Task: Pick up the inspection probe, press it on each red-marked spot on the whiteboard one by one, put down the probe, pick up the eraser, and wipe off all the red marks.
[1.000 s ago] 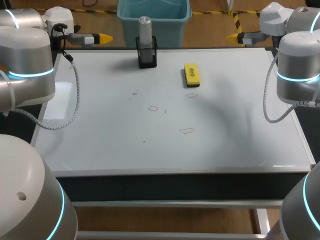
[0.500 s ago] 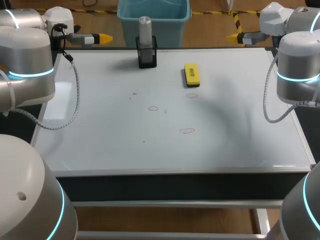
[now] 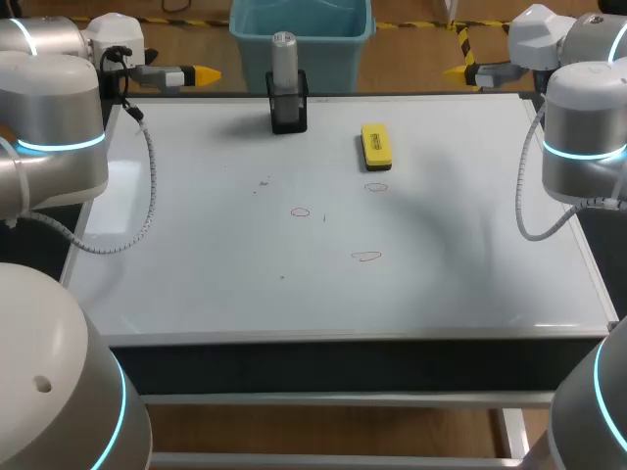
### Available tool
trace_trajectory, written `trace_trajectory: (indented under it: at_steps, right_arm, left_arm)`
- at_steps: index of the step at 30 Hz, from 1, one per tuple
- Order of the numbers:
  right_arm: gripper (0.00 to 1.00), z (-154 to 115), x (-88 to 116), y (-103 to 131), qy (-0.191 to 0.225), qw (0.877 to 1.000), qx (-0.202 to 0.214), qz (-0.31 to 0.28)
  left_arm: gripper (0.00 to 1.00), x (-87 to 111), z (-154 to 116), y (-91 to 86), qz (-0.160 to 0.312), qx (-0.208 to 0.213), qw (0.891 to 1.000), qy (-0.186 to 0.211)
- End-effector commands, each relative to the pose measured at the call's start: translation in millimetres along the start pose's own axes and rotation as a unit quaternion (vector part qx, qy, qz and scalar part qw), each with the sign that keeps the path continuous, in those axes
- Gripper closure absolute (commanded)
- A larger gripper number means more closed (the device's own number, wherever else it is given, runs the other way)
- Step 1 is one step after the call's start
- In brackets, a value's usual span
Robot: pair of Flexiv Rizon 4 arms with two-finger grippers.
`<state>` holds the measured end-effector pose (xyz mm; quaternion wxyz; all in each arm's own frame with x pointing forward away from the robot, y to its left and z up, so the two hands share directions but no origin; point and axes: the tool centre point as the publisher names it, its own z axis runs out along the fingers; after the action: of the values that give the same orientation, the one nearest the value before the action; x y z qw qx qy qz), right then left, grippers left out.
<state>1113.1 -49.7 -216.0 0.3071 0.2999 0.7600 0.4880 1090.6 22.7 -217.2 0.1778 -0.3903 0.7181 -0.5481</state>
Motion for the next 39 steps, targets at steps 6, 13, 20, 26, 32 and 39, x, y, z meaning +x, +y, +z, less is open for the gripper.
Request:
trace_trajectory:
  at_steps: [6, 13, 20, 26, 32, 39]
  right_arm:
    - [0.0, 0, 0, 0, 0.0, 1.0, 0.001, 0.0]
    - [0.0, 0, 0, 0, 0.0, 1.0, 0.001, 0.0]
    - [0.0, 0, 0, 0, 0.0, 1.0, 0.001, 0.0]
    - [0.0, 0, 0, 0, 0.0, 1.0, 0.001, 0.0]
    - [0.0, 0, 0, 0, 0.0, 1.0, 0.001, 0.0]
    - [0.0, 0, 0, 0, 0.0, 1.0, 0.001, 0.0]
  left_arm:
    - [0.0, -0.4, 0, -0.1, 0.0, 0.0, 1.0, 0.001]
    - [0.0, -1.9, 6, 0.0, 0.016, -0.008, 0.999, 0.036]
    - [0.0, -5.4, 23, -9.3, 0.061, 0.001, 0.994, 0.095]
    - [0.0, -2.9, 40, -19.0, 0.09, 0.017, 0.986, 0.143]
    - [0.0, 4.0, 57, -25.8, 0.091, 0.042, 0.978, 0.183]
    - [0.0, 15.6, 78, -30.8, 0.097, 0.067, 0.969, 0.217]
